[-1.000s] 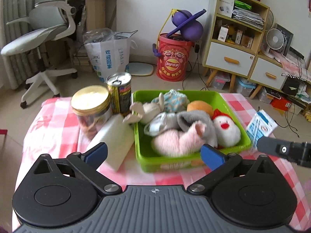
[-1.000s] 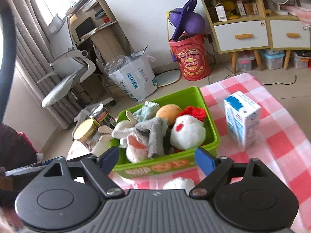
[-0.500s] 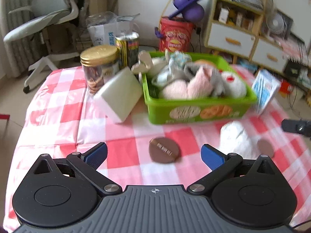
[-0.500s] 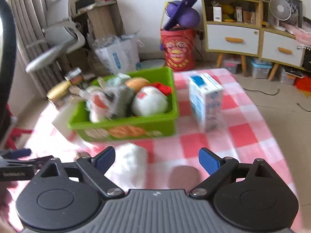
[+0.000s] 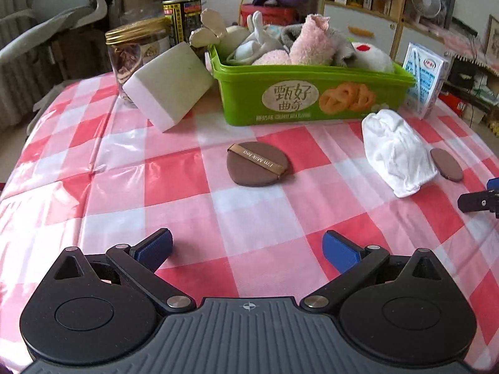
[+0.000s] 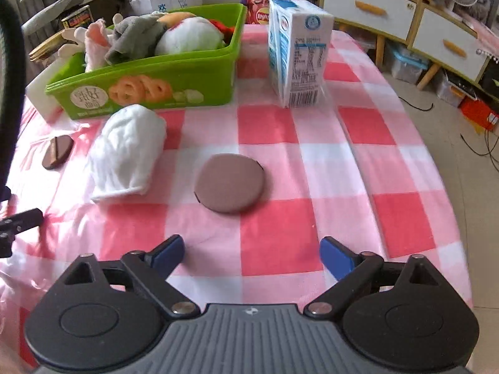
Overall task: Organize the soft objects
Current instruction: 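Move both open tools back over the brown puff on the table, then grasp the brown round puff with the left tool while the right tool grasps it too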
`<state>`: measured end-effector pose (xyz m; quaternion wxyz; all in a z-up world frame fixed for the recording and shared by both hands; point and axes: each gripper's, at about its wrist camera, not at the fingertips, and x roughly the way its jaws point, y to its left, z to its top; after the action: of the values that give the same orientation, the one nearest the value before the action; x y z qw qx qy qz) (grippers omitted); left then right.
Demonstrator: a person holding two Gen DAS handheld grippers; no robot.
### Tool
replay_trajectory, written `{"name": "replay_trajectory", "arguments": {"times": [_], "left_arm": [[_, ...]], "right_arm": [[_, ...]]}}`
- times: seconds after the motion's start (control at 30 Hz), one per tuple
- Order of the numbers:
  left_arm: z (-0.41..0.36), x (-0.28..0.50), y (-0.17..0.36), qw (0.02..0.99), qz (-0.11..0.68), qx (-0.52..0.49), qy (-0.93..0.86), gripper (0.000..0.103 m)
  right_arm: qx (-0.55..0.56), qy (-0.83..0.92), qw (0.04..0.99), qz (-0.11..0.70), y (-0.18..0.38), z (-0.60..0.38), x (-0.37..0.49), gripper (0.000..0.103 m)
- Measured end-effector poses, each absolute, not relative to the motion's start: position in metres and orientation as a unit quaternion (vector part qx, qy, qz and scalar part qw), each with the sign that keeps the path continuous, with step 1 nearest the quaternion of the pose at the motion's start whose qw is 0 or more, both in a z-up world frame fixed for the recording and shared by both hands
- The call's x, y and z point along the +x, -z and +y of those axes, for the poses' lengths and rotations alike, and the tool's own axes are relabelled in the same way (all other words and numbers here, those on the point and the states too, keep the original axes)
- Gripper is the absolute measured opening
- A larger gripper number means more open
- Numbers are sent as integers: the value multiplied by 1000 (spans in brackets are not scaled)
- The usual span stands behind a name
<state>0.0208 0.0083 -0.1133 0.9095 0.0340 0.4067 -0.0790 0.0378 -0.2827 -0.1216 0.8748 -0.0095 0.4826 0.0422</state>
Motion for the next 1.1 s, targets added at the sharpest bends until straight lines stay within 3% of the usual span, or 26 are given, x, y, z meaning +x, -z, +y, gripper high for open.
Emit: {"name": "replay_trajectory", "arguments": {"times": [0.1,0.57,0.87,0.97,1.1], "left_arm": [[7,21,116,914,397,31,81,98],[3,43,122,929,360,28,82,99],[3,56,122,928,360,27,90,97],[3,58,121,929,358,27,91,94],[3,60,119,930,357,24,89,87]], "right_arm": [[-10,-43,879,474,125,-284,38,81],[-25,-71,916,394,136,-286,44,81],[-37,-98,910,401,135,-289,51,81],[-39,-102,909,402,134,-289,51,79],[-40,-104,909,402,132,-288,52,69]]}}
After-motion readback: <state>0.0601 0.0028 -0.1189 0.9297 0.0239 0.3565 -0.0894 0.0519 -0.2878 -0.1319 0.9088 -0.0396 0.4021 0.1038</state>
